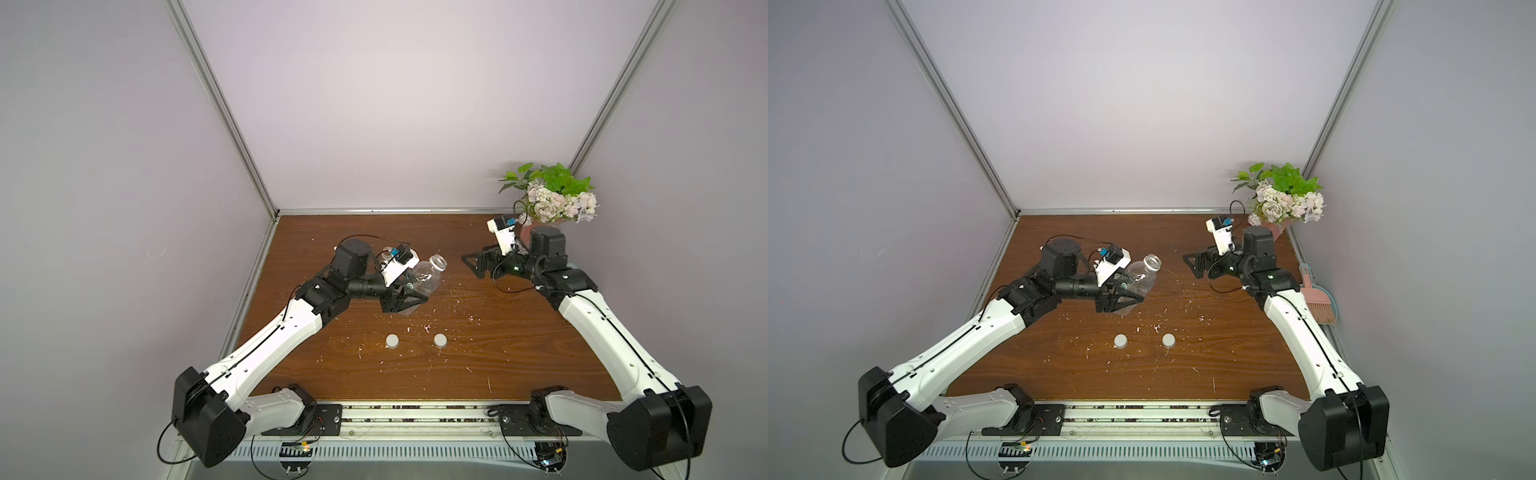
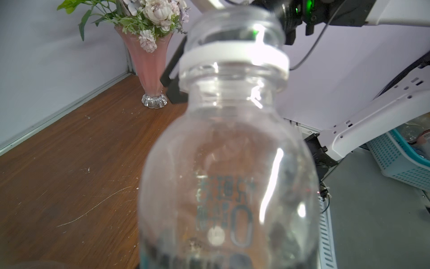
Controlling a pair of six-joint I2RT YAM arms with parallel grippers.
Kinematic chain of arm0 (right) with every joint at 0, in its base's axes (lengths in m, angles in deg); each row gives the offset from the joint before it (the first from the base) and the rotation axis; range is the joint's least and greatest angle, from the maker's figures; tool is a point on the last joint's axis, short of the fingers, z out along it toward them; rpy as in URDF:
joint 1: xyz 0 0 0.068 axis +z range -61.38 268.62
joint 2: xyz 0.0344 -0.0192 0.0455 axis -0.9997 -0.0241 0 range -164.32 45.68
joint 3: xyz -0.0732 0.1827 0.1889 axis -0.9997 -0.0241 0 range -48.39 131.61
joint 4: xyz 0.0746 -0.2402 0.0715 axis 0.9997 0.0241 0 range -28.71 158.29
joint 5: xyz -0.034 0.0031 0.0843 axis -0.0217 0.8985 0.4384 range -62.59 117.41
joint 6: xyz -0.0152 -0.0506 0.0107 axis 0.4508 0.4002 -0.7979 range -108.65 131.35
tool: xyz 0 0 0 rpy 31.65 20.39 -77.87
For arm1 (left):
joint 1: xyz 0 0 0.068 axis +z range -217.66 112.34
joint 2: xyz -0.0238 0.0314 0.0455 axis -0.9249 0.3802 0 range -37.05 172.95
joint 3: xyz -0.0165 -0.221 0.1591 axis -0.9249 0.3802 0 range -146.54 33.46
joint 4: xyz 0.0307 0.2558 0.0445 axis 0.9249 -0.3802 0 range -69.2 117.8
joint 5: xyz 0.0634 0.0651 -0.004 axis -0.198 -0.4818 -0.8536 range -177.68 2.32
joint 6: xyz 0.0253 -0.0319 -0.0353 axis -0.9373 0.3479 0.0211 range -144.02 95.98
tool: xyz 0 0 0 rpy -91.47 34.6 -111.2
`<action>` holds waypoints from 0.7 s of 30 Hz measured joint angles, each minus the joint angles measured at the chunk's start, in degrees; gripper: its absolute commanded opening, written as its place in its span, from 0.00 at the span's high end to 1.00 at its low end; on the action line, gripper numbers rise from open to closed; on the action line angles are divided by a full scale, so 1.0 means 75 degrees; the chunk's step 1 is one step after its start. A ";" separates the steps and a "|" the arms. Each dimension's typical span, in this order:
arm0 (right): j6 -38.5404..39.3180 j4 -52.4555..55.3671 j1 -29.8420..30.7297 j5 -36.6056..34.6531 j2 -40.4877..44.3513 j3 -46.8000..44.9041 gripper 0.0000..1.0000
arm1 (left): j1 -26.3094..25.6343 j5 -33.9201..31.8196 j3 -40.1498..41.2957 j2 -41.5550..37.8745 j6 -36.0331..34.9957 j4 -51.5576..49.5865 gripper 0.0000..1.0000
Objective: Screw on the bottle caps
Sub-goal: Pick up the bottle cap from the center of the board.
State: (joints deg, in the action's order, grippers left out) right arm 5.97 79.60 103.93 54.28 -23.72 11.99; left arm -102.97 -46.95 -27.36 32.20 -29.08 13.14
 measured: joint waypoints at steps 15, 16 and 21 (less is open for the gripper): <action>0.0076 0.1416 0.2393 -0.2943 -0.1303 -0.0405 0.05 | 0.0000 -0.1696 0.0326 -0.0769 -0.0163 -0.0417 0.67; 0.0058 0.1478 0.2559 -0.3072 -0.1396 -0.0405 0.06 | 0.0000 -0.1743 0.0329 -0.0810 -0.0160 -0.0414 0.67; -0.0090 0.1696 0.3287 -0.3515 -0.1818 -0.0434 0.08 | 0.0000 -0.1950 0.0393 -0.0828 -0.0157 -0.0411 0.66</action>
State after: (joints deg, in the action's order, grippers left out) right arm 5.29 92.32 128.58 27.92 -37.36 8.73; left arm -102.97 -61.57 -24.41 25.99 -30.26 10.06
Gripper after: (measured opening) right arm 0.925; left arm 0.570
